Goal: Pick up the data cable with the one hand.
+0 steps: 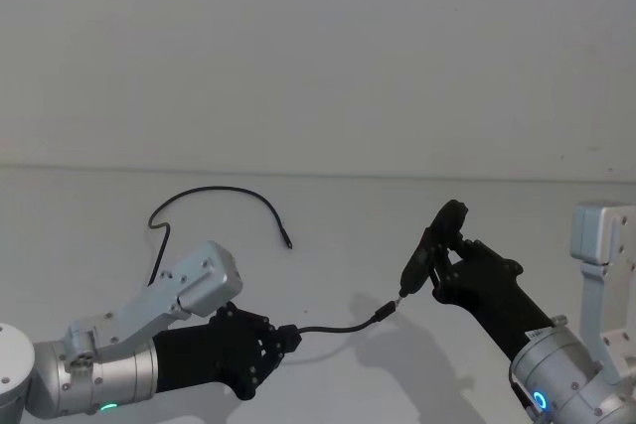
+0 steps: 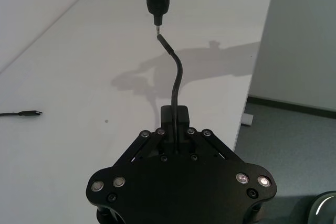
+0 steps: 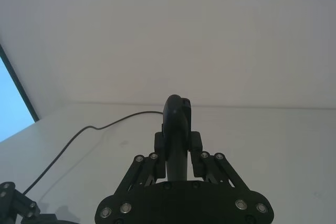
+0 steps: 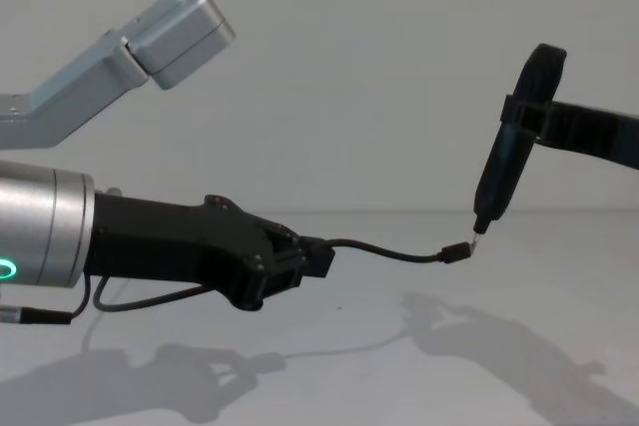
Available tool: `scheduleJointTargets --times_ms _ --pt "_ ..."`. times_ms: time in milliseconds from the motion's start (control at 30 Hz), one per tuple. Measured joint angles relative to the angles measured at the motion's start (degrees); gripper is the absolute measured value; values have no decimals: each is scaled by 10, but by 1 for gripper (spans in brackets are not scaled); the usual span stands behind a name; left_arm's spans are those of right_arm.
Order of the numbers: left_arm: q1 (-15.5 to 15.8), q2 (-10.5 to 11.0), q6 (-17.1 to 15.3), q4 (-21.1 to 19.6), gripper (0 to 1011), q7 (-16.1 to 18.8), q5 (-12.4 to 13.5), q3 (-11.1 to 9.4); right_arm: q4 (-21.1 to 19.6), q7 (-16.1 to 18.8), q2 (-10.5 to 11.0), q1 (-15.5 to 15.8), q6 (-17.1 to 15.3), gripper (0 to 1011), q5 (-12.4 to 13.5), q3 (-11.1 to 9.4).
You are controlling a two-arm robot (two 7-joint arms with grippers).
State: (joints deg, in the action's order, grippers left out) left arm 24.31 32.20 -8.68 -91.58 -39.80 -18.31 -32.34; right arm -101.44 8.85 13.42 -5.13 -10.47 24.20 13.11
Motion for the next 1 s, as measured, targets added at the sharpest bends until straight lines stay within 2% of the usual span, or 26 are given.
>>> scheduleJointTargets --times_ms 567,1000 --pt "0 0 0 0 43 0 0 0 0 15 20 -5 -6 269 12 4" --pt "0 0 0 0 42 0 0 0 -1 20 27 -6 -7 269 18 6"
